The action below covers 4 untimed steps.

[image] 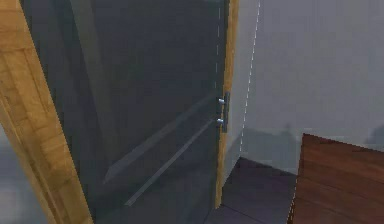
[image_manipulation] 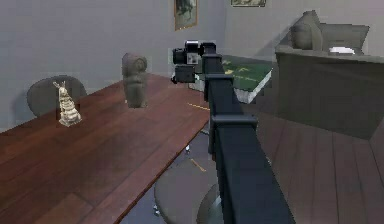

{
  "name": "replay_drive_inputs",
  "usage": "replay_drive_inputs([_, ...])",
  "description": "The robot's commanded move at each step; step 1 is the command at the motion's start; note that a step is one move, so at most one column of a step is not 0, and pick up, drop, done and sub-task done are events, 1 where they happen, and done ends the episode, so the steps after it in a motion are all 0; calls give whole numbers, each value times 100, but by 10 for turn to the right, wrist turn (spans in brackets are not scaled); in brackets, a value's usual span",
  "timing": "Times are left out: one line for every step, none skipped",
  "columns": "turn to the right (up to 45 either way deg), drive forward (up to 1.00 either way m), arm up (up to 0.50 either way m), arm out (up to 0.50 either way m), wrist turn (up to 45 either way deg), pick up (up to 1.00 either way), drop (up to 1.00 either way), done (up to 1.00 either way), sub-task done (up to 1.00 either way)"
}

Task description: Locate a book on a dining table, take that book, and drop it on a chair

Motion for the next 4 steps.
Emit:
replay_drive_inputs([0,0,-38,0,0,0,0,0,0])
replay_drive_inputs([0,0,-50,0,0,0,0,0,0])
replay_drive_inputs([0,0,0,0,0,0,100,0,0])
replay_drive_inputs([0,0,0,-10,0,0,0,0,0])
